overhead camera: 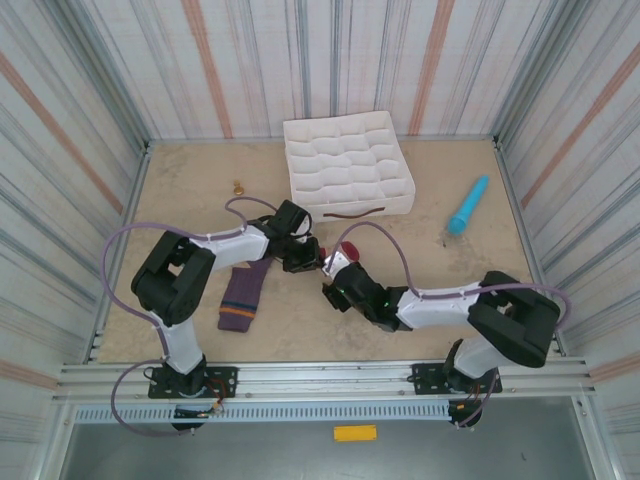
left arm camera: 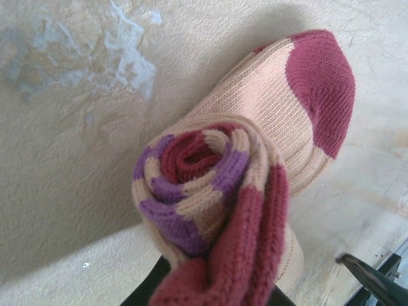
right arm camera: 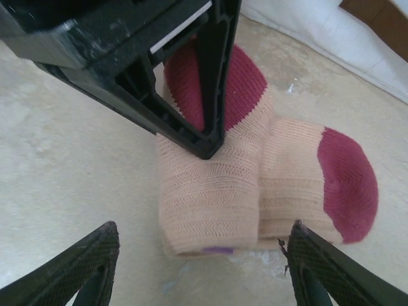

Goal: Roll the socks

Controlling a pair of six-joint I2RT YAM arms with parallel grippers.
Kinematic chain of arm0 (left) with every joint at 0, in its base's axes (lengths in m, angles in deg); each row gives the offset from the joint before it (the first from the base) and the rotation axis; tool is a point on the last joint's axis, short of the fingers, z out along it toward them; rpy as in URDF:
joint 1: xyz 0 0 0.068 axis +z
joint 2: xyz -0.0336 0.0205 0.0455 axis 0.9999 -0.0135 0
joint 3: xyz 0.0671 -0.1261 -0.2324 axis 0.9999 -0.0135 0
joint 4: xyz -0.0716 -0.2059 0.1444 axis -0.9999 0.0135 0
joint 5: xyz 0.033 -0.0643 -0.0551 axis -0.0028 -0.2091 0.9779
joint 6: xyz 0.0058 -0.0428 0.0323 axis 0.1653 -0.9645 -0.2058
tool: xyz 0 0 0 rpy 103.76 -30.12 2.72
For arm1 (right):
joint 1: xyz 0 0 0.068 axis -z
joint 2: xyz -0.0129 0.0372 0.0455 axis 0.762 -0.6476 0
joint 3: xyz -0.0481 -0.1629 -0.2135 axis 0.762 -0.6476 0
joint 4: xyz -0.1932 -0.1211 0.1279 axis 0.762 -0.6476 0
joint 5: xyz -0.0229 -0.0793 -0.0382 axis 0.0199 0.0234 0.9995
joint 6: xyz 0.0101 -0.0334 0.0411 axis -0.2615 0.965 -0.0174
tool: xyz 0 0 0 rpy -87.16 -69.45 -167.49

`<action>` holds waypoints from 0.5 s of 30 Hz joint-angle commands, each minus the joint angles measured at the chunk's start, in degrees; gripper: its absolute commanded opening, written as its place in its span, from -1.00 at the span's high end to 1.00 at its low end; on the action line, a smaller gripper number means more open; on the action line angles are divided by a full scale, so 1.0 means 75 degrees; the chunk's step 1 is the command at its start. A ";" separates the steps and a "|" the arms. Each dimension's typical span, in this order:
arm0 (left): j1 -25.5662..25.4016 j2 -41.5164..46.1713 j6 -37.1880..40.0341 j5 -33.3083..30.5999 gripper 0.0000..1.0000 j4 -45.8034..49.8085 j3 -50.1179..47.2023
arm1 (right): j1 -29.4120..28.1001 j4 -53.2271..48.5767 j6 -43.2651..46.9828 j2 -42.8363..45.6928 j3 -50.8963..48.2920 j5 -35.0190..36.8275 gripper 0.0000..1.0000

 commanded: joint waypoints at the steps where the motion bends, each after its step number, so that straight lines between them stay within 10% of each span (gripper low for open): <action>1: 0.0068 -0.0289 0.0182 0.0060 0.66 0.0763 -0.0009 | -0.0038 0.0436 0.0630 -0.0549 0.0288 0.0276 -0.39; 15: 0.0111 -0.0232 0.0241 0.0163 0.66 0.0847 -0.0008 | -0.0021 0.0933 0.0408 -0.1614 0.0392 0.0469 0.34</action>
